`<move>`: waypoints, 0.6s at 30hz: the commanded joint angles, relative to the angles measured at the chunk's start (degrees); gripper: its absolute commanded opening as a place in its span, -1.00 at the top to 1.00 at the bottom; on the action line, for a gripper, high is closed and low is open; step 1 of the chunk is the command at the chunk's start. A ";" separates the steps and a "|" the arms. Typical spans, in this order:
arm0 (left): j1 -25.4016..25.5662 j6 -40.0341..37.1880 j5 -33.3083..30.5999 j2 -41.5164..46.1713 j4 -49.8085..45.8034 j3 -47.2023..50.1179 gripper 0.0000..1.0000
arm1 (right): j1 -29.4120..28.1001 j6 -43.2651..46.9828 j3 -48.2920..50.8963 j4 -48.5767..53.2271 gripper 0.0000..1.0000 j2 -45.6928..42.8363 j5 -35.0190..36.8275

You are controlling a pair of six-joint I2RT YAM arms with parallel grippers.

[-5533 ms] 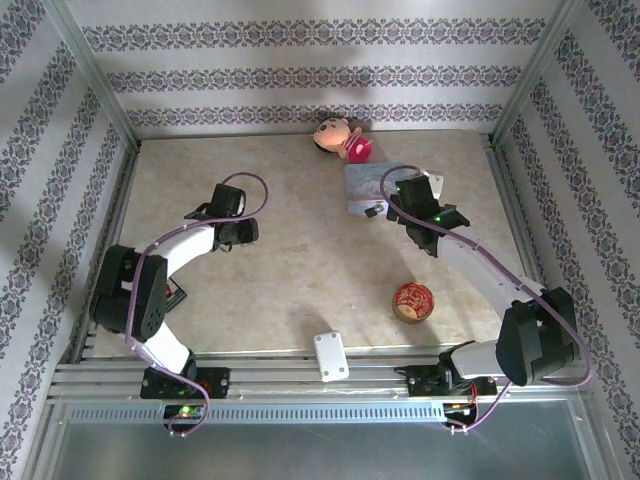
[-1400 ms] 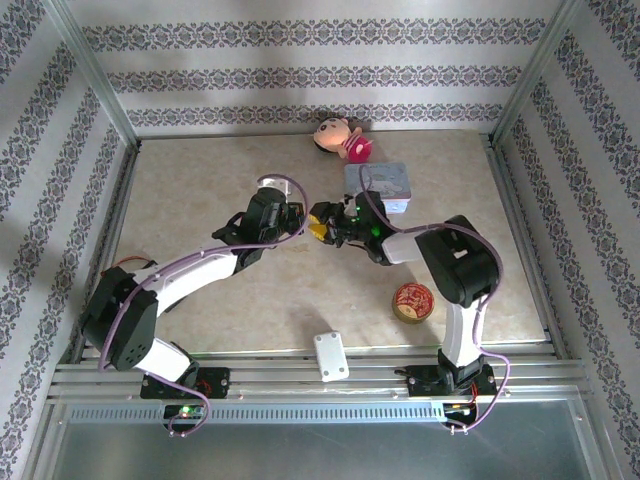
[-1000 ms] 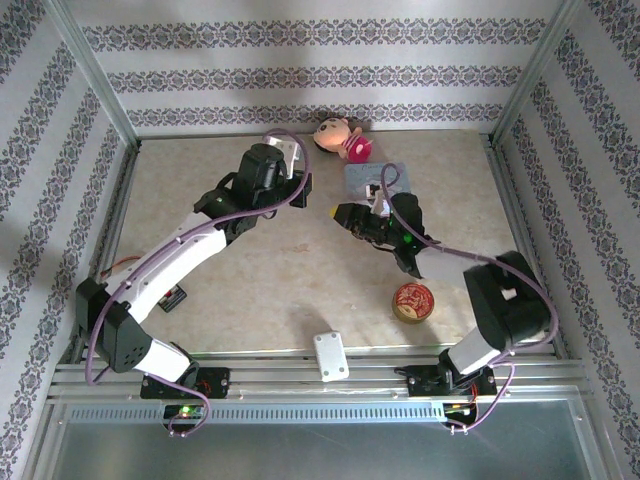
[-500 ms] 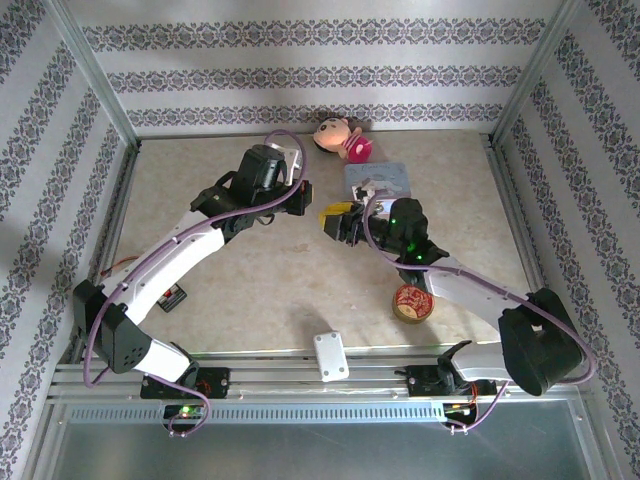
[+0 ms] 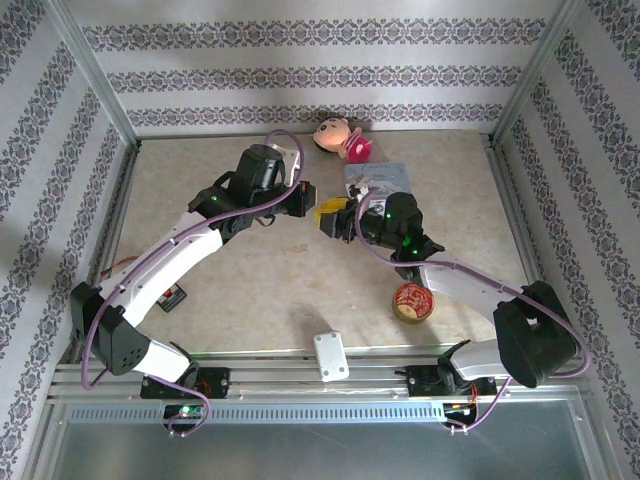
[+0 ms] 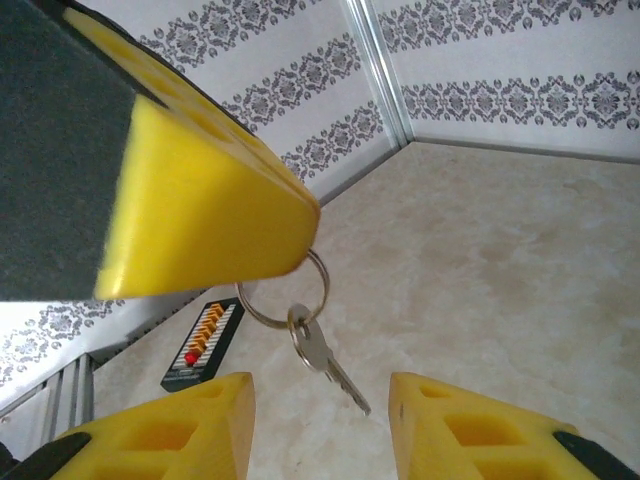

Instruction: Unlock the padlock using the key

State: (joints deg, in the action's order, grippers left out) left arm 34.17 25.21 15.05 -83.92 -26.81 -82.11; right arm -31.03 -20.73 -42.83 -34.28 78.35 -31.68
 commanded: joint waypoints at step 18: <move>-0.50 3.07 3.83 2.00 1.10 0.33 1.00 | -0.97 0.45 -2.62 -2.02 1.00 2.69 -1.87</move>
State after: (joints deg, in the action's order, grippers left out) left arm 34.02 27.14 17.52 -83.37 -26.72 -82.08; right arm -31.77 -20.40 -44.40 -34.68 81.08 -32.97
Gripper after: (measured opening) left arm 0.045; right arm 0.044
